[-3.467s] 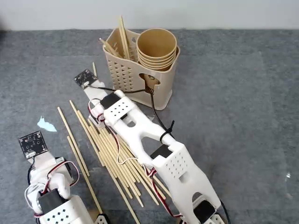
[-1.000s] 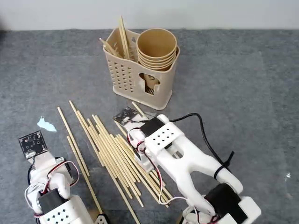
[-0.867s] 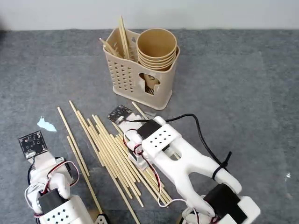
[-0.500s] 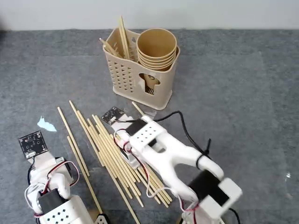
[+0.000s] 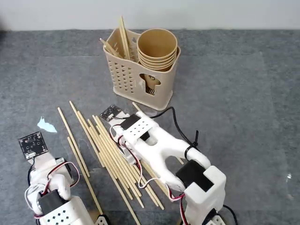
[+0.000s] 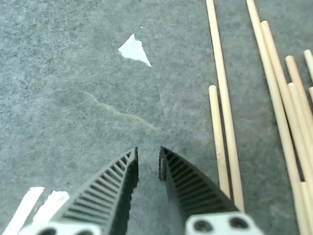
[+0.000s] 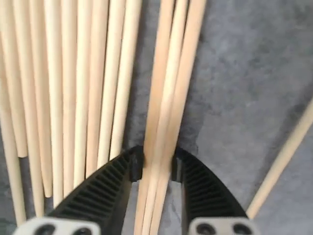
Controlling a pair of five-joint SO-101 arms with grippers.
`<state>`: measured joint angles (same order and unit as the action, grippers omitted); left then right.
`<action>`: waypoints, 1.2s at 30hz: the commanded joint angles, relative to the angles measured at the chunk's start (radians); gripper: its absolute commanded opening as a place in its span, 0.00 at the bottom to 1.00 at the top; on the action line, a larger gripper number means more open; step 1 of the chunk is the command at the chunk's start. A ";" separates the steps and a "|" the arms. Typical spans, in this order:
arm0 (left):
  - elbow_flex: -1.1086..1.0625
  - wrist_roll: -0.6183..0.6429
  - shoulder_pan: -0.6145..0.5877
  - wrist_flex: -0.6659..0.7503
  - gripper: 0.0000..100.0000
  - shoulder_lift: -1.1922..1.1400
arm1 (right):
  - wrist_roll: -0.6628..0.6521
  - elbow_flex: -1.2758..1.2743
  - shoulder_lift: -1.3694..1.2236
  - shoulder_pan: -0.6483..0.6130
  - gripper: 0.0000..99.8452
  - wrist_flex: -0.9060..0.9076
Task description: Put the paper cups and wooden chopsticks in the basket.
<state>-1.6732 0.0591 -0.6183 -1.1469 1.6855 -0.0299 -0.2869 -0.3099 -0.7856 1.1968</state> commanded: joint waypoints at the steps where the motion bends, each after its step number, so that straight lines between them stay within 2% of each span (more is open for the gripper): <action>1: 0.013 -0.006 -0.006 0.005 0.08 0.003 | -0.048 0.006 -0.048 0.024 0.03 -0.041; 6: 0.013 -0.006 -0.006 0.005 0.08 0.003 | -0.069 0.008 -0.045 0.056 0.01 -0.035; 18: 0.013 -0.006 -0.006 0.005 0.08 0.003 | -0.072 0.018 0.142 0.047 0.01 0.058; 27: 0.013 -0.006 -0.006 0.005 0.08 0.003 | -0.072 0.018 0.170 0.048 0.01 0.081; 36: 0.013 -0.006 -0.006 0.005 0.08 0.003 | -0.071 0.230 0.386 0.048 0.01 0.277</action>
<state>-1.6732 0.0591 -0.6183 -1.1469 1.6855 -0.0928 -0.1826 -0.0430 -0.7396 1.4085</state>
